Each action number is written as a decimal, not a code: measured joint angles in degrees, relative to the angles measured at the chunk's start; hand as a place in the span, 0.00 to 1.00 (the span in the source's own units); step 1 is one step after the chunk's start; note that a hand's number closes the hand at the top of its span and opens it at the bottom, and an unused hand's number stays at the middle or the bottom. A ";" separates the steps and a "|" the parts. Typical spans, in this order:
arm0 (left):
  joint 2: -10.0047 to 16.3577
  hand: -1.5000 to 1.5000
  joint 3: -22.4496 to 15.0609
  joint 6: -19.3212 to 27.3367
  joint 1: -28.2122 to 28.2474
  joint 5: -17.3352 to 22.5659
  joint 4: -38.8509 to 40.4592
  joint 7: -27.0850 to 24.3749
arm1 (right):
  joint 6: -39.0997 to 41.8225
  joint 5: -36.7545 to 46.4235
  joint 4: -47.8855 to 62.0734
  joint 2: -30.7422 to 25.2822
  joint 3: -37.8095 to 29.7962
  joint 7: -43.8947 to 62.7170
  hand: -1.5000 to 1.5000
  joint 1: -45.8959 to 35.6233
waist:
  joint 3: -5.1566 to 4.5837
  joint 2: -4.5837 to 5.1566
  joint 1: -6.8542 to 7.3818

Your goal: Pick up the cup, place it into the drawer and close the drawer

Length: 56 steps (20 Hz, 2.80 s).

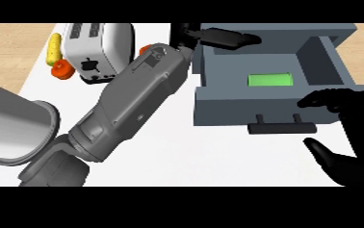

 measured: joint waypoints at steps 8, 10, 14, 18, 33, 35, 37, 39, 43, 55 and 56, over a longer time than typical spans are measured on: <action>9.41 0.00 2.43 -1.04 11.62 1.32 -13.43 3.46 | 4.09 7.90 -3.62 -4.29 2.29 -0.25 1.00 4.03 | -0.04 -0.63 2.08; 11.32 0.00 2.38 -0.44 15.75 1.27 -17.99 4.23 | 4.67 10.18 -3.67 -5.02 2.95 -0.33 1.00 4.30 | -0.04 -0.66 2.40; 16.23 0.00 2.88 -0.05 24.54 1.46 -28.07 6.30 | 4.43 14.98 -3.04 -4.93 5.11 0.14 1.00 4.57 | -0.04 -0.60 2.60; 20.68 0.00 4.32 -1.59 33.80 2.06 -36.84 7.17 | 4.12 20.11 0.29 -4.85 6.06 -2.34 1.00 4.72 | -0.02 -0.41 2.38; 29.45 0.00 11.16 -12.29 54.99 3.97 -49.62 5.43 | -4.00 54.11 22.17 -8.12 18.89 -18.65 0.00 -2.37 | 0.00 0.04 2.23; 29.84 0.00 12.60 -14.06 56.63 3.80 -49.54 5.13 | -5.92 56.93 26.90 -6.98 19.75 -19.75 0.00 -4.31 | 0.00 0.06 1.98; 30.25 0.00 13.91 -15.53 58.71 3.91 -50.68 5.00 | -8.00 59.33 32.51 -5.48 20.28 -20.70 0.00 -6.60 | 0.00 0.07 1.94; 30.50 0.00 15.17 -17.38 59.99 3.80 -50.45 4.97 | -9.10 61.49 36.81 -4.79 20.51 -21.02 0.00 -8.64 | 0.00 0.08 1.80; 30.39 0.00 17.59 -20.49 63.52 3.38 -51.09 4.36 | -11.72 64.98 46.46 -3.38 20.46 -23.18 0.00 -12.53 | 0.00 0.09 1.68; 29.19 0.00 23.16 -28.62 67.25 1.74 -49.24 3.90 | -16.25 65.55 79.54 -1.51 11.72 -34.44 0.00 -32.49 | -0.10 0.16 2.36; 28.80 0.00 23.27 -29.34 67.41 1.53 -48.57 3.51 | -16.28 65.43 82.29 -1.57 10.95 -35.16 0.00 -34.38 | -0.10 0.22 2.40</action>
